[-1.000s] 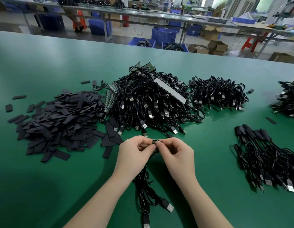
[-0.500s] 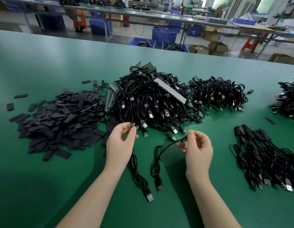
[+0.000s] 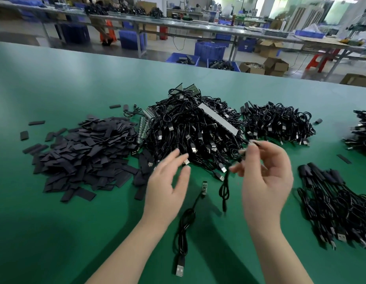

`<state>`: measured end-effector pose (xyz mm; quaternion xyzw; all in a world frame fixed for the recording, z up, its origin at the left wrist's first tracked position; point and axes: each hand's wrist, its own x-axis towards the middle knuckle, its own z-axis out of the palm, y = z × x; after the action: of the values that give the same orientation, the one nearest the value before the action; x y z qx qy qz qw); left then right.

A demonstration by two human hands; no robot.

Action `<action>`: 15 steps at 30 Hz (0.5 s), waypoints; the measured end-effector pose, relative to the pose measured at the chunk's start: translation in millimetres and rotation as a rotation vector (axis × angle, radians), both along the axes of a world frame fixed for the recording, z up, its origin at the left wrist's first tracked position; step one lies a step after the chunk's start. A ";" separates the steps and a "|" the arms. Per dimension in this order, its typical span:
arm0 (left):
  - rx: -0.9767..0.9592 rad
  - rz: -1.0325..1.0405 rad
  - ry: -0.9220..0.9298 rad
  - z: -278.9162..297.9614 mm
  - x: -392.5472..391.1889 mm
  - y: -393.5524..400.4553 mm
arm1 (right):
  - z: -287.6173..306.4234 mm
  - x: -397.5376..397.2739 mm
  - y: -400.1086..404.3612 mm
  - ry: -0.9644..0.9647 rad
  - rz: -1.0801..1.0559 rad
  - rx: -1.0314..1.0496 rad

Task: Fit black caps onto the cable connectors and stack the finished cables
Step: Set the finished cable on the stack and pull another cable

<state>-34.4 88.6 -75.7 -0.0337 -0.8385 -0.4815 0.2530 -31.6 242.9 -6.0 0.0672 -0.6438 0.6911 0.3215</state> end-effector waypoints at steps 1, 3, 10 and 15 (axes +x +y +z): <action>0.061 0.065 0.147 4.2 1.4 -3.5 | 7.6 0.3 -8.0 -0.026 0.076 -0.019; 0.109 0.174 0.437 8.8 3.9 -11.4 | 17.0 0.2 -23.7 -0.095 0.214 -0.147; -0.295 0.295 0.732 19.1 5.7 -17.1 | -24.2 1.8 -30.0 -0.544 0.259 -0.357; -0.505 -0.162 0.179 10.2 10.5 6.8 | -64.1 13.5 2.4 -0.741 0.216 0.077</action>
<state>-23.9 95.4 -65.5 -0.2050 -0.9007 -0.2710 0.2705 -18.1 245.3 -70.2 -0.1075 -0.7311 0.6737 -0.0105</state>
